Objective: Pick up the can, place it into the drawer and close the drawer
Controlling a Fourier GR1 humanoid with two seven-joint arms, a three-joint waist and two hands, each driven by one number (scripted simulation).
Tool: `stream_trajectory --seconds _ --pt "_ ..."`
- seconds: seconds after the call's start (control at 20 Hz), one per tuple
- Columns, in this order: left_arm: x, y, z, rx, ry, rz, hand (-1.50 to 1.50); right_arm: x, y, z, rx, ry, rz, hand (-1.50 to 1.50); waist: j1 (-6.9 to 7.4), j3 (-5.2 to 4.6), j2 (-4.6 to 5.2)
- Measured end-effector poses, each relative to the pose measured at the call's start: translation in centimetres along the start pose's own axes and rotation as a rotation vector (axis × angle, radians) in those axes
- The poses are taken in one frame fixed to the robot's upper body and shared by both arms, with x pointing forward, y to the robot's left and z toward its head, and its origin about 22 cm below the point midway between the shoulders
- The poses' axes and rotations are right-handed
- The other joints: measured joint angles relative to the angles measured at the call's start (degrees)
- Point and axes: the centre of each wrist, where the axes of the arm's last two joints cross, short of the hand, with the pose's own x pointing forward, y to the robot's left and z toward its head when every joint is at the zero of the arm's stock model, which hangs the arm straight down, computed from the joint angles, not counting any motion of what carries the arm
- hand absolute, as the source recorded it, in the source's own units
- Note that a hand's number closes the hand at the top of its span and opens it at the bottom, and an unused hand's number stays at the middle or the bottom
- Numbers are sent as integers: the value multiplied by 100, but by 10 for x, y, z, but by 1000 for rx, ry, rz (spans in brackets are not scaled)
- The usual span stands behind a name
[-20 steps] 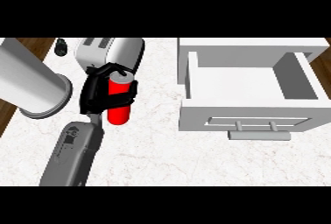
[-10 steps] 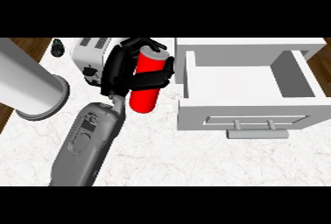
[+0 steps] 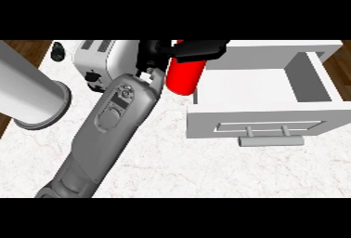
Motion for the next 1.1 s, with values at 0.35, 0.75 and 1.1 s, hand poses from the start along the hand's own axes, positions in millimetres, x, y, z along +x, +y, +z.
stream_trajectory --seconds 0.35,0.75,1.1 --pt "23 -28 -26 3 9 -19 150 7 2 -5 7 -1 7 -150 -45 0 12" --pt "32 -45 -50 -4 34 -57 150 0 4 -12 14 1 1 -150 -119 3 39" --pt "28 -56 -57 5 42 -108 150 2 3 -19 27 -5 -4 -150 -223 8 59"
